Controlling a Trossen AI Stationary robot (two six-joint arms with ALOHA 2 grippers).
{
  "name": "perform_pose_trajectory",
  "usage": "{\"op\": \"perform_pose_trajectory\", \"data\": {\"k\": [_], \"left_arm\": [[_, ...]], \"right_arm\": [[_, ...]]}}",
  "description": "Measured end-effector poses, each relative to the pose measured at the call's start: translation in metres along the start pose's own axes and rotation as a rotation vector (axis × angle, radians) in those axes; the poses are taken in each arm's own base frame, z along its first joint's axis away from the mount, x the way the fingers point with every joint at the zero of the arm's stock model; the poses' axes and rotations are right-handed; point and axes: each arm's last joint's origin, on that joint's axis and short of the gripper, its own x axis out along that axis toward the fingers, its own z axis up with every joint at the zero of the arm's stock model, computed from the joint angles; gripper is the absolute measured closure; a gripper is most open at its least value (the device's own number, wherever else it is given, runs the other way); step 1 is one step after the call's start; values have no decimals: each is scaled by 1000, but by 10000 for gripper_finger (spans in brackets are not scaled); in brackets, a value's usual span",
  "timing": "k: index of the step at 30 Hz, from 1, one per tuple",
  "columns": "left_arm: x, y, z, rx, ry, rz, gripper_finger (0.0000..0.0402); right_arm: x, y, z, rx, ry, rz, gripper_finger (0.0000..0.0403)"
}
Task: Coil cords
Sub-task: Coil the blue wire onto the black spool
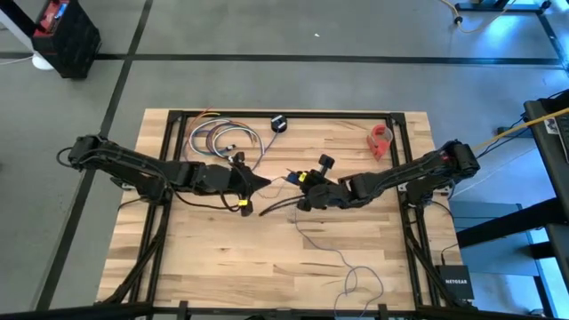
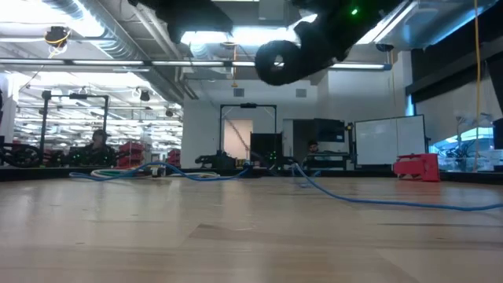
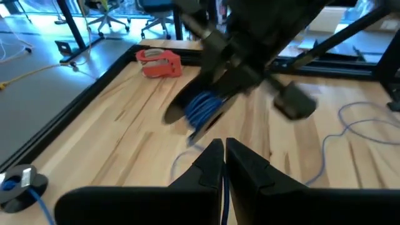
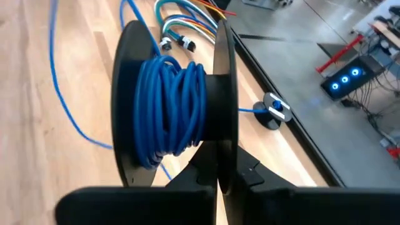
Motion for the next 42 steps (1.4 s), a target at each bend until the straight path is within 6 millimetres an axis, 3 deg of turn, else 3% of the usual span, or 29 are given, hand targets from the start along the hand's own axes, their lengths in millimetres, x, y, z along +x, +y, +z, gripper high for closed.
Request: {"op": "perform_pose_trajectory", "data": {"k": [11,23,30,42], "left_arm": [[10,0,-3,17,4,8,391],[14,13,-7,5,-6,209,400],[13,-3,4,-20,-124,22,400],[35,-15,0,-35,-214,-11,400]], "right_arm": [[24,6,-1,12,-30,8,398],[35,17,-10,-30,6,52,398],[40,10,-3,24,-39,32,398],[40,5,23,85,-228,29,398]]}}
